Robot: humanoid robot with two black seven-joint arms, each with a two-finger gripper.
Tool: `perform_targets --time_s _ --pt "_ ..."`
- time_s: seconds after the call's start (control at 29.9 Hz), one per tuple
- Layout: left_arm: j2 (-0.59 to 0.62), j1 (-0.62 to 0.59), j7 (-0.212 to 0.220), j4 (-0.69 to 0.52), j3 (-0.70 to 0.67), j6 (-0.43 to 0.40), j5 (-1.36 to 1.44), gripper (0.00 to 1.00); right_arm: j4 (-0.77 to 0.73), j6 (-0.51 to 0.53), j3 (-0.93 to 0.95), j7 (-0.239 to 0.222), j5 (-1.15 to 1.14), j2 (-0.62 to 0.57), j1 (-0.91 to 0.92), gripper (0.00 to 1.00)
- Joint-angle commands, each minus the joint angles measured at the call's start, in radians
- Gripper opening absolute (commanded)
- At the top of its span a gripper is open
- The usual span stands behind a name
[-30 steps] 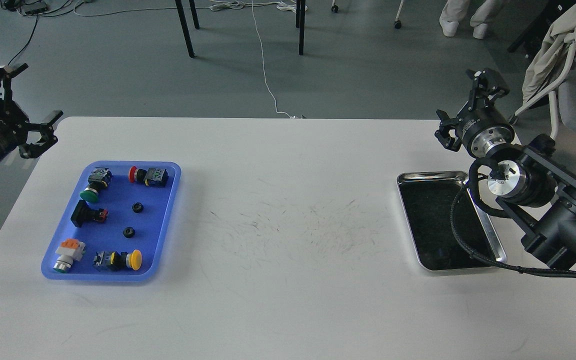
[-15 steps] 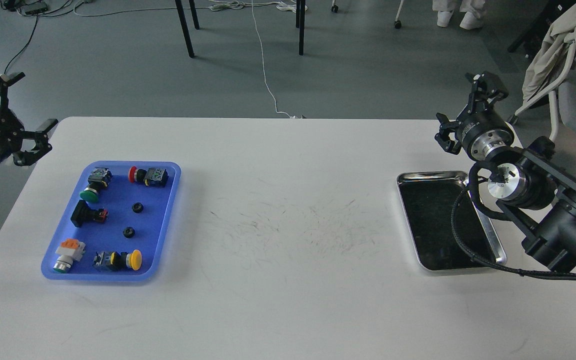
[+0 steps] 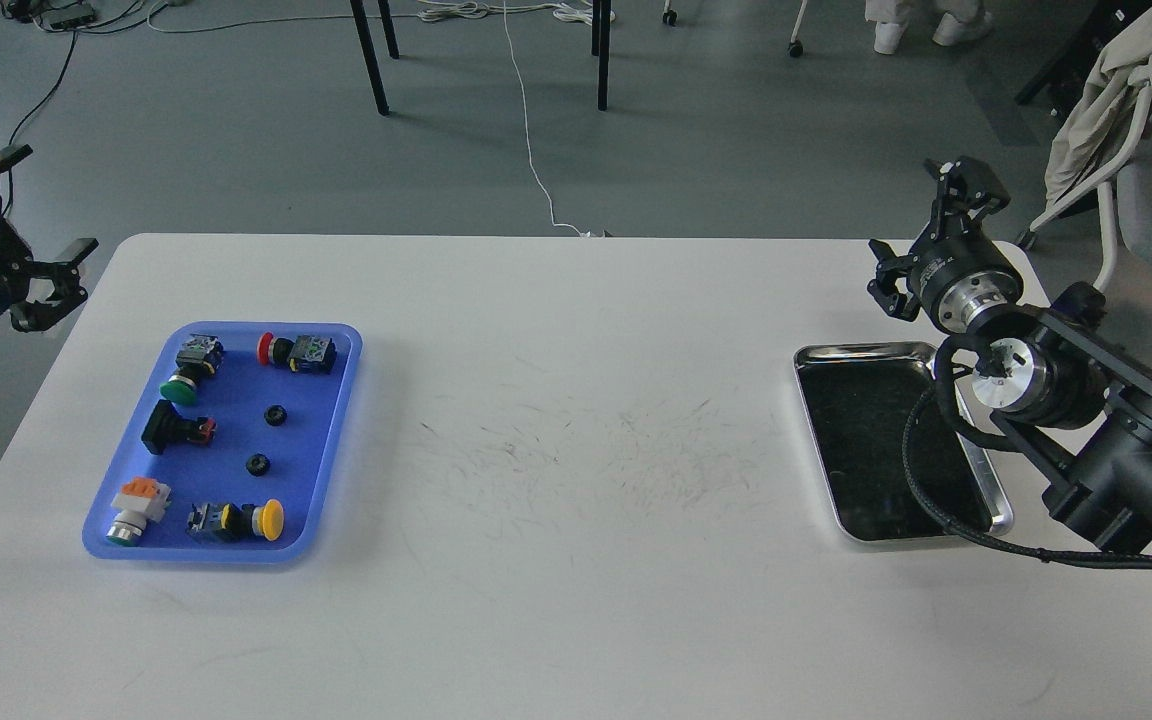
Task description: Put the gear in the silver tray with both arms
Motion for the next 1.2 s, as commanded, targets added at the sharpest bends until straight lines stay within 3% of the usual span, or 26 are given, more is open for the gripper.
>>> perform_targets --time_s 0.0,0.53,1.17 --pt "0.0 -0.014 0.06 0.003 -0.013 -0.043 -0.007 0.99 0.002 0.0 -0.001 0.0 0.0 0.001 0.0 0.99" --pt "-0.058 -0.022 0.063 0.029 -0.001 -0.003 -0.001 0.99 0.0 -0.002 -0.001 0.002 -0.002 0.002 -0.008 0.99" --pt "-0.015 -0.023 0.059 0.014 0.058 -0.006 0.043 0.99 0.003 0.0 -0.002 0.002 -0.003 0.002 -0.02 0.99"
